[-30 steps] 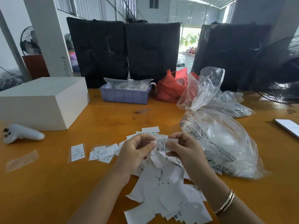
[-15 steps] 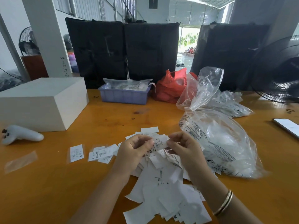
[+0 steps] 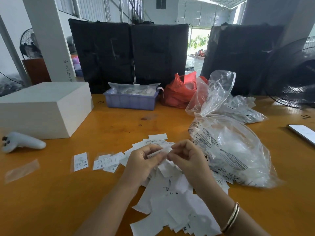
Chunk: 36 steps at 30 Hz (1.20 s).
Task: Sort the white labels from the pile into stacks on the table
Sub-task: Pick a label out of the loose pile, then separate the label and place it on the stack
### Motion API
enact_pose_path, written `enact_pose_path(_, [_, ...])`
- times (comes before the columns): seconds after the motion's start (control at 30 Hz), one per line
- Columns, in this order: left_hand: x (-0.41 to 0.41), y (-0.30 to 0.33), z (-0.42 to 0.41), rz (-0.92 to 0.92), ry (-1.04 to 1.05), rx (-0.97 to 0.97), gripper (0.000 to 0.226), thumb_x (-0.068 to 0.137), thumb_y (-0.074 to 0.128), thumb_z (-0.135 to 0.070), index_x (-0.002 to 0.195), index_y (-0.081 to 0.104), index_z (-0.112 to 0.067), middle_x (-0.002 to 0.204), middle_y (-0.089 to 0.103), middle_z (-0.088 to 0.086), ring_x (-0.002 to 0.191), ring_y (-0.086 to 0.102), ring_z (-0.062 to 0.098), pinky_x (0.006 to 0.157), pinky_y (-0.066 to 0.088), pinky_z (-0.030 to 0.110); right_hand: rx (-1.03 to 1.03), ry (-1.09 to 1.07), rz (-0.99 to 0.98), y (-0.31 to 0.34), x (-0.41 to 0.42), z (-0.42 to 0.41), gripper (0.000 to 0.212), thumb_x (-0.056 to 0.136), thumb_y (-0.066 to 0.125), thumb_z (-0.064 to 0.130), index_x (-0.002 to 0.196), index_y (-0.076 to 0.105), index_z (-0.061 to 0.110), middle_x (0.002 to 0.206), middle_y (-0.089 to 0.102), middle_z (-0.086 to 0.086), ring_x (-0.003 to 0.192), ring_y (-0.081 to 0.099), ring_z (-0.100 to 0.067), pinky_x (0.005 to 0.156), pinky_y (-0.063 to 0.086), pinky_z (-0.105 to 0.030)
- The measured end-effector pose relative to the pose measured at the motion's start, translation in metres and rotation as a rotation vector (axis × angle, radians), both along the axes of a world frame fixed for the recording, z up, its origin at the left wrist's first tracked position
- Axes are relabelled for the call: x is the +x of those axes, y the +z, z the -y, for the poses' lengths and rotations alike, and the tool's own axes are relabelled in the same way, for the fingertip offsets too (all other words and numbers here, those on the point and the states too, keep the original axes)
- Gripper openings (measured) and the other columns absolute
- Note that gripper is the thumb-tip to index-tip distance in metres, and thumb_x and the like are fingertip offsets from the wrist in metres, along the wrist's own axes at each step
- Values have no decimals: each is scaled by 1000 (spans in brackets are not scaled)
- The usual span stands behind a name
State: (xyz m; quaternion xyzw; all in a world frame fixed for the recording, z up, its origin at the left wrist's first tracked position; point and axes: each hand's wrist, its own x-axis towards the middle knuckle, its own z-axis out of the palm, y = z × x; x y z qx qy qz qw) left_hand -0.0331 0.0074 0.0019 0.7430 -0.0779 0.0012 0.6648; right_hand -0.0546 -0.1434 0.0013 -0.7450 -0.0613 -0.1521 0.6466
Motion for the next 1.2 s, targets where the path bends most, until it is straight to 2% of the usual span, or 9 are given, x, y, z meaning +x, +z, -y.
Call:
enact_pose_path(0.13, [3,-1,-2,-10,50,-21,12,78,74,-32,90,72,-29,89,74,-13,91,68,10,72,52,21,42,-45,9,2,1,3,25,83,70,2,91,61,24,89,72,10,77,68,-10,67,55,-22])
enact_pose_path(0.27, [2,-2,-2,1,36,6,20,77,76,-31,95,71,-27,93,73,-11,92,67,9,77,54,23,-61,-41,69,0,-3,-1,28,82,69,-1,88,61,25,82,73,6,81,69,-4,71,53,-17])
enact_pose_path(0.37, [3,-2,-2,23,56,14,14,77,76,-32,89,70,-29,87,72,-15,87,67,6,66,52,13,-229,-76,146,-1,-5,-6,33,83,69,1,86,58,33,82,70,8,78,66,-3,70,53,-17])
enact_pose_path(0.5, [8,5,-18,48,133,41,8,82,72,-30,88,68,-34,85,71,-14,72,65,-1,51,46,9,-198,-151,152,2,-2,3,31,86,65,4,87,59,34,81,69,11,75,62,0,66,48,-12])
enact_pose_path(0.73, [34,9,-96,50,419,704,19,84,71,-30,98,58,-31,93,61,-8,71,58,11,55,50,27,-632,-212,81,1,5,20,17,90,62,16,94,67,32,91,60,19,83,54,-1,67,41,-11])
enact_pose_path(0.87, [36,-3,-99,-62,439,1071,22,89,65,-31,109,58,-31,105,66,-3,85,57,15,66,41,27,-917,-130,75,-5,2,12,21,93,56,31,111,68,30,111,58,15,107,47,-10,94,35,-26])
enact_pose_path(1.0, [34,-2,-95,-23,527,1254,40,88,65,-36,126,53,-30,127,54,1,114,48,22,90,47,36,-1063,-66,123,-6,-4,1,41,86,46,61,113,66,36,114,54,19,108,41,-6,95,26,-28])
enact_pose_path(1.1, [30,1,-76,261,523,1113,35,88,64,-32,123,57,-30,129,54,-1,114,47,18,86,43,29,-1170,-70,153,-5,-5,-2,51,82,42,68,115,64,36,116,54,18,110,42,-7,93,24,-30])
enact_pose_path(1.2, [22,2,-47,511,286,878,22,89,63,-27,111,65,-28,113,58,-12,102,46,4,70,32,8,-1195,-91,207,-4,-6,-1,39,91,41,54,111,66,33,113,60,17,105,48,-9,94,28,-31])
